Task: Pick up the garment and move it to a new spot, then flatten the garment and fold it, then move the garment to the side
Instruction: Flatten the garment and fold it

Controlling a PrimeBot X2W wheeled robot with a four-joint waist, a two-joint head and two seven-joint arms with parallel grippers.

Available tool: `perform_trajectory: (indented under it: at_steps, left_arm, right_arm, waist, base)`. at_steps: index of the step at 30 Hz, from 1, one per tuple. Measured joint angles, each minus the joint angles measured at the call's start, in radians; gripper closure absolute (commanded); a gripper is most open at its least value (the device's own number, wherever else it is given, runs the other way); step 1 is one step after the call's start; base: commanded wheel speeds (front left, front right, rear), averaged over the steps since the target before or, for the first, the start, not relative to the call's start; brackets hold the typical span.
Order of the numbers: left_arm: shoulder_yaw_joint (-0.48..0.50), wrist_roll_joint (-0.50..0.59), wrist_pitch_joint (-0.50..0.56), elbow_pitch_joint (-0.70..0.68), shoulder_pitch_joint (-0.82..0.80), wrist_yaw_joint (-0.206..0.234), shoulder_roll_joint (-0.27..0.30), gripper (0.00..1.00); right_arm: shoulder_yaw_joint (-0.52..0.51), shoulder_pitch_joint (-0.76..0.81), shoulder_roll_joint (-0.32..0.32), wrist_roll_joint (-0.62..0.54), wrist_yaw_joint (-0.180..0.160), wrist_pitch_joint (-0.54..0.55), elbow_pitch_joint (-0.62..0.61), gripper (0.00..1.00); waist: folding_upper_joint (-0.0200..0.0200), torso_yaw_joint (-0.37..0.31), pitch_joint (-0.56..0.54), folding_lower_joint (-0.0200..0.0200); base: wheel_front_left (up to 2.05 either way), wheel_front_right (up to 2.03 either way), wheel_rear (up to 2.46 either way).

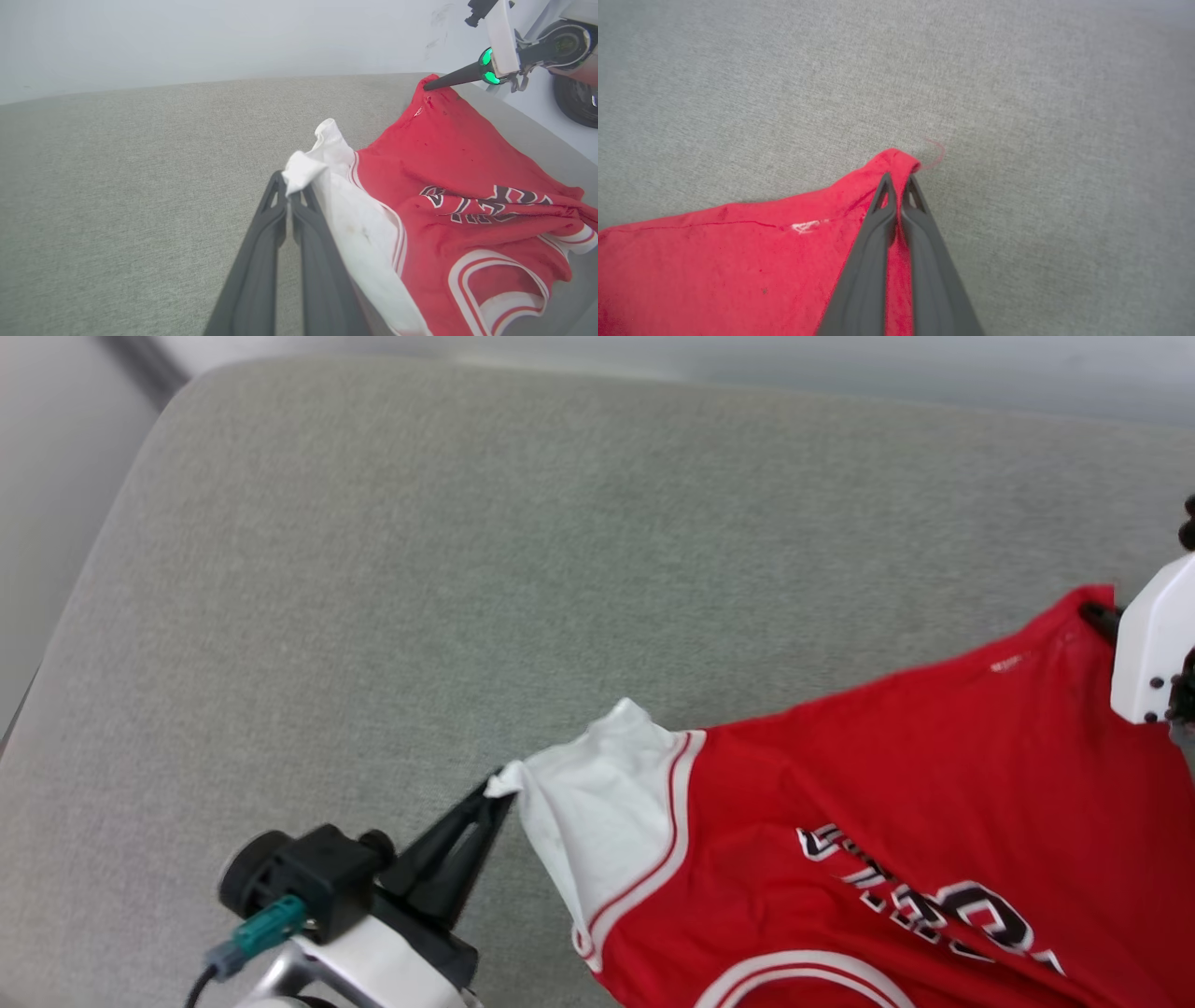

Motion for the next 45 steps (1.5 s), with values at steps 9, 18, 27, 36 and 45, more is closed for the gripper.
perform_trajectory:
  at_steps: [9,18,27,36,45]
  left_arm:
    - [0.131,-0.038,-0.012,-0.089,-0.007,0.052,0.07,1.0]
    - [0.308,-0.105,-0.024,-0.214,-0.098,0.087,0.129,1.0]
    - [0.419,-0.146,0.033,-0.269,-0.249,0.104,0.187,1.0]
    - [0.481,-0.135,0.117,-0.265,-0.433,0.147,0.245,1.0]
    - [0.46,-0.121,0.185,-0.157,-0.68,0.12,0.283,1.0]
  right_arm:
    - [0.086,-0.041,-0.061,0.096,0.0,-0.098,-0.111,1.0]
    - [0.045,-0.056,-0.074,0.188,0.0,-0.132,-0.288,1.0]
    - [-0.017,-0.068,-0.036,0.205,0.0,-0.106,-0.444,1.0]
    - [-0.102,-0.068,0.016,0.192,0.0,-0.06,-0.588,1.0]
    - [-0.156,-0.147,0.045,0.146,0.0,-0.071,-0.632,1.0]
  waist:
    - [0.0,-0.103,-0.112,0.0]
    - [0.0,-0.222,-0.212,-0.0001]
    - [0.0,-0.325,-0.269,-0.0001]
    - [0.0,-0.379,-0.243,-0.0001]
    - [0.0,-0.391,-0.128,-0.0001]
  base:
    - [0.0,0.0,0.0]
    - [0.0,0.0,0.0]
    - [0.0,0.0,0.0]
    - [0.0,0.0,0.0]
    - [0.0,0.0,0.0]
